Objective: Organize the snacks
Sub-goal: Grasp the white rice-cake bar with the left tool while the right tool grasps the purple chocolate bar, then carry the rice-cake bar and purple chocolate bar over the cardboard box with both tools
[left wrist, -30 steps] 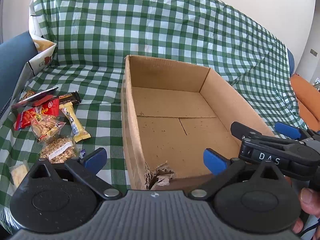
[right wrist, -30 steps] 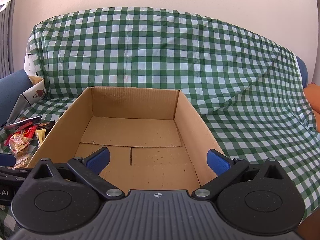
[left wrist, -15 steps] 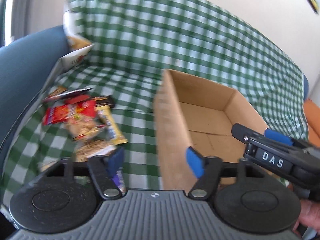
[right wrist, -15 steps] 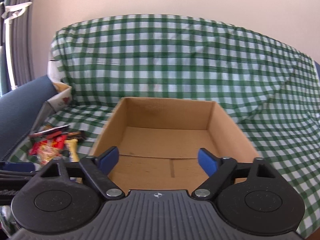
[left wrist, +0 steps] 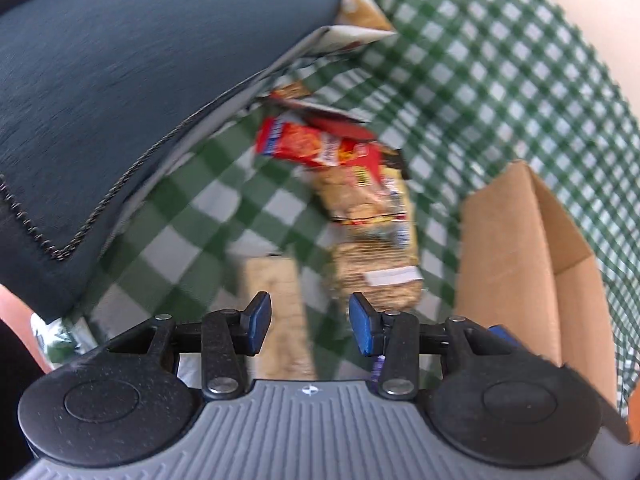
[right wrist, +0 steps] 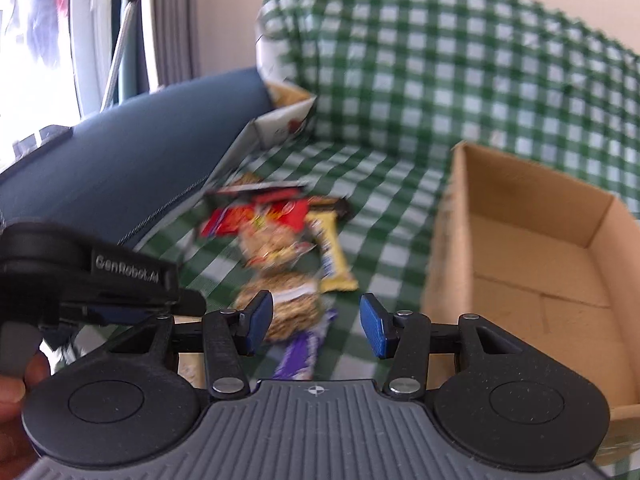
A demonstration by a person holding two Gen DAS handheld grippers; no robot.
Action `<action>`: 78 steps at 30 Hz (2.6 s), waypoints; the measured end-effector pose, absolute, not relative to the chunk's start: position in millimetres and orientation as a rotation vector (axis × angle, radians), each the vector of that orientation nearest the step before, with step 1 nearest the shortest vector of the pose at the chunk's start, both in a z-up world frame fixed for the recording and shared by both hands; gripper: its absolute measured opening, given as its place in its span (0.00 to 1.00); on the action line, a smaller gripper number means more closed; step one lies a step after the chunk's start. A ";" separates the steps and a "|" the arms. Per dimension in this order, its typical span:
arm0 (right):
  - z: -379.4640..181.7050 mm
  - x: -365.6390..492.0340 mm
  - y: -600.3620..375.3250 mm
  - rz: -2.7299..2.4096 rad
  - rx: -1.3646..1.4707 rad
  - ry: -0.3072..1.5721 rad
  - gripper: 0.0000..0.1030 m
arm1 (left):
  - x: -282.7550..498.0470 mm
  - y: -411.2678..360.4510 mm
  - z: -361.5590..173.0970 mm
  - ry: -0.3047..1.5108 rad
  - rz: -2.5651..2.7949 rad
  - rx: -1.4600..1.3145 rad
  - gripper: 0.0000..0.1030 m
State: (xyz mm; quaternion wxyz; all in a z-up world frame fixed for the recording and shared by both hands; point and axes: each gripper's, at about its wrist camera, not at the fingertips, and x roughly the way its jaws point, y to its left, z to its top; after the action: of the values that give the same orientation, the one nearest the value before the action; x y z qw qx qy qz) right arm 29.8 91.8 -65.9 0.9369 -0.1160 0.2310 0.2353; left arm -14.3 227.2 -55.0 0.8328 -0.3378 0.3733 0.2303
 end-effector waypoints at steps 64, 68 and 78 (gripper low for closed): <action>-68.2 -7.3 55.8 0.447 -0.294 0.415 0.17 | -1.8 193.4 -55.6 0.817 0.219 -0.641 0.39; -35.6 -8.4 32.9 0.448 -0.247 0.320 0.17 | -2.4 187.7 -43.8 0.755 0.196 -0.630 0.39; 18.7 34.3 -49.2 0.347 -0.213 0.153 0.17 | 4.1 160.7 -24.7 0.636 0.105 -0.590 0.39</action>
State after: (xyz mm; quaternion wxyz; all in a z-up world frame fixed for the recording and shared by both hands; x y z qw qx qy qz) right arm 34.3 -49.2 18.7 0.9764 -0.1055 0.0758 0.1723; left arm 4.1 160.7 -24.7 0.9061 -0.2855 0.3079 0.0508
